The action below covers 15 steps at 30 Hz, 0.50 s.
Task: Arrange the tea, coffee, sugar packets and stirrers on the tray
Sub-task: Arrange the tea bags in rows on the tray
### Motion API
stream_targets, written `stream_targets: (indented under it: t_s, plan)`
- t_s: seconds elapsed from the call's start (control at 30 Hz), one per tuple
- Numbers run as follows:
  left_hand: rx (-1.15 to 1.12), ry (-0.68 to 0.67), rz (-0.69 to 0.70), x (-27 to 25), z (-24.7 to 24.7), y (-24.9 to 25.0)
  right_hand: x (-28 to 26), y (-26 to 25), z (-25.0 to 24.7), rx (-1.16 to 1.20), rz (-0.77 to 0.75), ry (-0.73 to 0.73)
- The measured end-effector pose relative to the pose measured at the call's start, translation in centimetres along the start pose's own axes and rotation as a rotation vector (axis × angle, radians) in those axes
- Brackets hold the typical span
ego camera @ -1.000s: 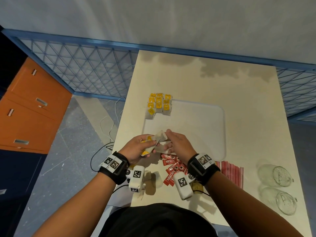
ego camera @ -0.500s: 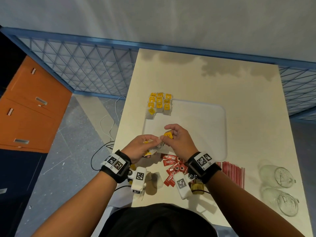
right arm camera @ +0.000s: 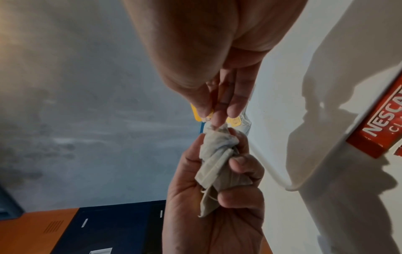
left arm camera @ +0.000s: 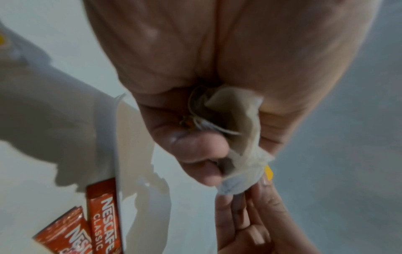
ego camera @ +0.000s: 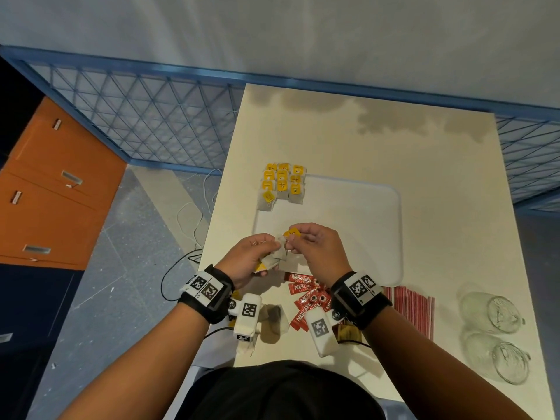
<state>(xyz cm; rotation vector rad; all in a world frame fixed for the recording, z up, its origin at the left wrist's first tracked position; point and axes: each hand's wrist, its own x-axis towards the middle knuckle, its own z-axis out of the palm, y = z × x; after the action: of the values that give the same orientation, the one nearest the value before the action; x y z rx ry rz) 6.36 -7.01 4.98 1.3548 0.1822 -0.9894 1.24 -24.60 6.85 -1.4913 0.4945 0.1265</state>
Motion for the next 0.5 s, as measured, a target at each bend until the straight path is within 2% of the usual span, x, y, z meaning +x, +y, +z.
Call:
stream_targets:
  t_s: [0.27,0.5]
  plan:
    - [-0.091,-0.023,0.0,-0.1,0.2,0.6,-0.2,0.0,0.0,-0.269,-0.136,-0.059]
    - [-0.095,-0.04,0.038,-0.5,0.2,1.1,-0.6,0.1,0.1,-0.24,-0.137,-0.12]
